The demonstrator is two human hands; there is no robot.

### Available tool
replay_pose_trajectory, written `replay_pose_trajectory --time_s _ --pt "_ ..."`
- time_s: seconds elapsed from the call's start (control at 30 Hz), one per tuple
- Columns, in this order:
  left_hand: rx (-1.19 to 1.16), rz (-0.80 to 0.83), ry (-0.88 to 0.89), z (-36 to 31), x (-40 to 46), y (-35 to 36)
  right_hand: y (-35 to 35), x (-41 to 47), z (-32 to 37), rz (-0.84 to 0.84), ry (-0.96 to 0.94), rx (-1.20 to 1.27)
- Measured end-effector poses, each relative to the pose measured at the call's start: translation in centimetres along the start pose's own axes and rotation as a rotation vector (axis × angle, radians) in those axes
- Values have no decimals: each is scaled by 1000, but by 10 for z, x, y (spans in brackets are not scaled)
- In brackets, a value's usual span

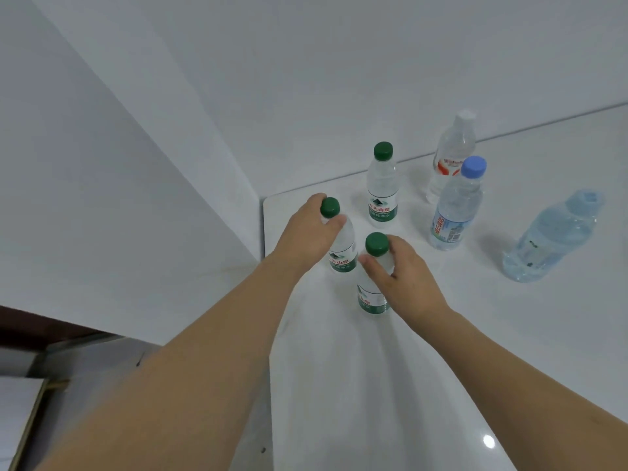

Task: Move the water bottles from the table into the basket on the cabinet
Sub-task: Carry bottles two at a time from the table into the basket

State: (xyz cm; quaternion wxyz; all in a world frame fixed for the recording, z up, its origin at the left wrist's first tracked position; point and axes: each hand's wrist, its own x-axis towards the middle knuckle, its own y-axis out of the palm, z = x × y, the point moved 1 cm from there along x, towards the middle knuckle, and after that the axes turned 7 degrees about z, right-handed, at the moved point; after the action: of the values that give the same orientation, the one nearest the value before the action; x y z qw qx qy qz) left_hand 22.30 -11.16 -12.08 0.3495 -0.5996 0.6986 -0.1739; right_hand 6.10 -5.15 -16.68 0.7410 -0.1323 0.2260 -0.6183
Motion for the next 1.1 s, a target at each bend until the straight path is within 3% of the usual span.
replay_pose_trajectory --time_s 0.13,0.5,0.77,1.1 --pt "-123 -43 -52 2 13 15 1 10 -4 -6 -10 92" --pt "-316 -229 15 27 -25 19 0 11 -1 -81 -80 218" --pt "-460 -456 110 17 -100 -44 -7 -3 85 -84 -292 193" --pt "-417 -823 180 27 -226 -149 57 -64 223 105 -490 215"
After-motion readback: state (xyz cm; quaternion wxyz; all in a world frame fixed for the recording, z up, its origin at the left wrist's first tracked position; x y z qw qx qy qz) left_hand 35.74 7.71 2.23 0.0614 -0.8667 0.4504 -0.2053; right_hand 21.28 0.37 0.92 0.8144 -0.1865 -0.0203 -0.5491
